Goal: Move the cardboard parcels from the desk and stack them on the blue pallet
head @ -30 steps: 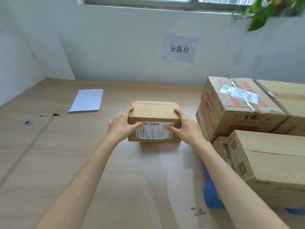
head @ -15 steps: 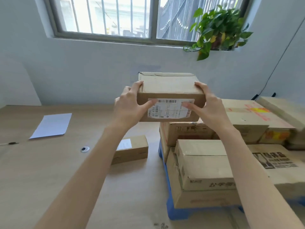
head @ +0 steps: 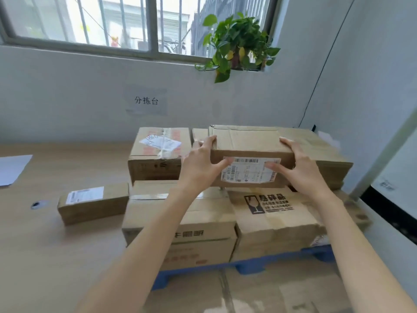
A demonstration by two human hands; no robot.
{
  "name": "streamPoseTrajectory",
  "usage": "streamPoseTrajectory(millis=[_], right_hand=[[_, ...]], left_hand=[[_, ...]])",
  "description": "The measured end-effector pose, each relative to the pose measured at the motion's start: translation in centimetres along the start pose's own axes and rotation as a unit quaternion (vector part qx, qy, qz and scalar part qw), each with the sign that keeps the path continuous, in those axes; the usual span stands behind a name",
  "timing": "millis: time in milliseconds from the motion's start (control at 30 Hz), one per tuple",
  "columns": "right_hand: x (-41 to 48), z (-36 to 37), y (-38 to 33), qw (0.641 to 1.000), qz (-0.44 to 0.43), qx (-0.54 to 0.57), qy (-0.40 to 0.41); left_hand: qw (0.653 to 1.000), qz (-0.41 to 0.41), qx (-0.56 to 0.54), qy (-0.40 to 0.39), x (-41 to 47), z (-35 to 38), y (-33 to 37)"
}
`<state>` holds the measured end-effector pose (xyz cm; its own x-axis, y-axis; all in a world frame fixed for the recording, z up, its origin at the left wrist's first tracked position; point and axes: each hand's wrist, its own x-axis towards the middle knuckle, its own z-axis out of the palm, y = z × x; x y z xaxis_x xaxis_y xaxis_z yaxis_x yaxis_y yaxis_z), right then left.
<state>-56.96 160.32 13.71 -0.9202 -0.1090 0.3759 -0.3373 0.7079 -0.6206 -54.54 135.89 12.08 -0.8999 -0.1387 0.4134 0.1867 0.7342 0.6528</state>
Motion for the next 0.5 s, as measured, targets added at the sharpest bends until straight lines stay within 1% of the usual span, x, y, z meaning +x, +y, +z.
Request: streamPoseTrajectory(millis=[100,233,367,500], right_hand=[[-0.8,-1.8,4.2,1.000,0.022,-0.001,-0.014],[-1.8,-2.7,8.6,0.998,0.035,0.027,-0.041],[-2.8,-2.3,12.0,0.996,0.043,0.040,-0.062],[-3.6,-0.9,13.7,0.993,0.046,0.061,-0.088]], left_hand=[[0.999,-0.001,0.026,-0.023,-1.1,3.7,2.2],[0.998,-0.005,0.055,-0.041,-2.3,6.9,3.7],[0.995,-0.015,0.069,-0.064,-3.5,8.9,3.6],[0.991,-0.021,0.104,-0.080,-4.5,9.9,2.4]])
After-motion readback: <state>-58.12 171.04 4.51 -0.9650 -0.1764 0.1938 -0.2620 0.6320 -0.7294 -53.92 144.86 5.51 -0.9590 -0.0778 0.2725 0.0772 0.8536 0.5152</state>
